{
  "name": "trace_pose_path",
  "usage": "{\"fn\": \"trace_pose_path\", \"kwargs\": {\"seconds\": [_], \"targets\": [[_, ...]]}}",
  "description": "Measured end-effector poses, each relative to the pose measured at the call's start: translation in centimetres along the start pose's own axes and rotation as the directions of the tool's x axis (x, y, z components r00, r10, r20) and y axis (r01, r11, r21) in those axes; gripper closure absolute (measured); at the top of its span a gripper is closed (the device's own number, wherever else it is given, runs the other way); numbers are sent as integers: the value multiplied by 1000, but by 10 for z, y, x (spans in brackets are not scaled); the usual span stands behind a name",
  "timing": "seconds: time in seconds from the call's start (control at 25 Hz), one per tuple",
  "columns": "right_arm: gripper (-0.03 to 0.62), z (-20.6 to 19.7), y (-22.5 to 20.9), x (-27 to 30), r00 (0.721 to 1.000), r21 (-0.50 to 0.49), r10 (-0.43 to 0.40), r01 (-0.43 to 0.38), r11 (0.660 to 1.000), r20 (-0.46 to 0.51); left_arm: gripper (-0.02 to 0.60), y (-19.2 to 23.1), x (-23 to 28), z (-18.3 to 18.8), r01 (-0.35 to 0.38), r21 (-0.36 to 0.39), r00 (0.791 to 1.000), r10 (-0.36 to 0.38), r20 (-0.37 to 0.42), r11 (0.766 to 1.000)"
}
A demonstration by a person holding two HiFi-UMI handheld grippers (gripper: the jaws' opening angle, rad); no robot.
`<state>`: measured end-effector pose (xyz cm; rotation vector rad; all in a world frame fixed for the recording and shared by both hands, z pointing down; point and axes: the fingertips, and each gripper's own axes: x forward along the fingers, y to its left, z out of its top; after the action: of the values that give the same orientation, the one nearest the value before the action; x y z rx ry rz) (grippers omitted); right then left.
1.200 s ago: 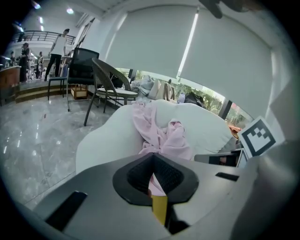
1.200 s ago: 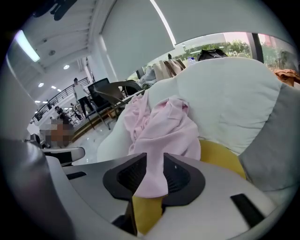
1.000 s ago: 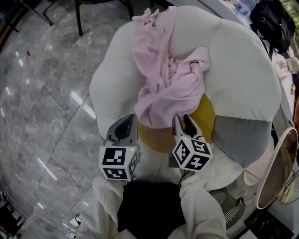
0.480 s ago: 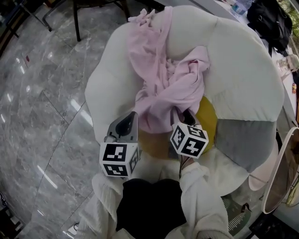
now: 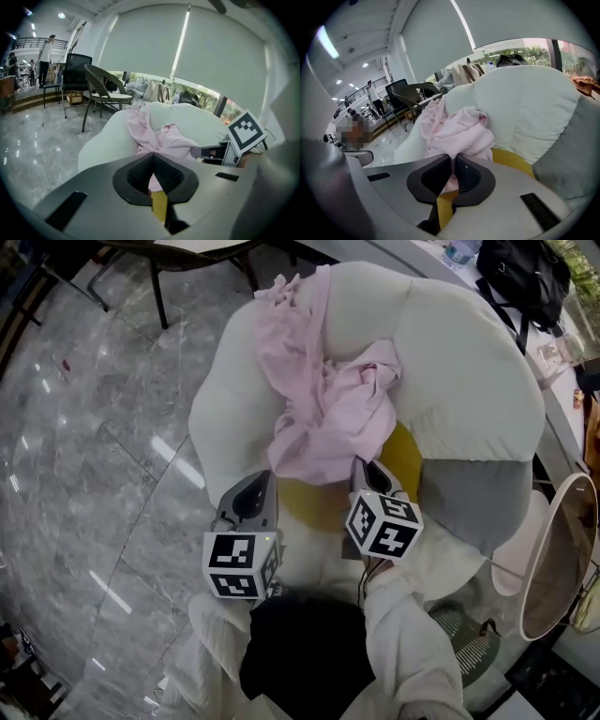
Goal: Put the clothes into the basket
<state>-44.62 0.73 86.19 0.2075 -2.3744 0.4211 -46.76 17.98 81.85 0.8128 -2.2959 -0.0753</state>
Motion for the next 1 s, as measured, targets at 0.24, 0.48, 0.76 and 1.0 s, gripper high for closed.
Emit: {"fn": "trace_pose_path", "kwargs": {"seconds": [0.24, 0.48, 0.76, 1.0], "targets": [[562, 49, 36, -73, 999, 33, 33, -32, 999, -8, 575, -25, -63, 59, 1, -2, 1000, -1, -22, 1000], [562, 71, 50, -146, 999, 126, 39, -35, 991, -27, 575, -46, -114, 97, 21, 7, 999, -21, -50, 1000], [562, 81, 58, -259, 996, 173, 14, 1, 985, -90, 575, -92, -176, 131, 84, 16, 990, -82, -111, 996], [562, 127, 64, -343, 1000, 225, -26, 29, 974, -17, 575, -131, -220, 171, 181, 66, 977, -172, -123, 981]]}}
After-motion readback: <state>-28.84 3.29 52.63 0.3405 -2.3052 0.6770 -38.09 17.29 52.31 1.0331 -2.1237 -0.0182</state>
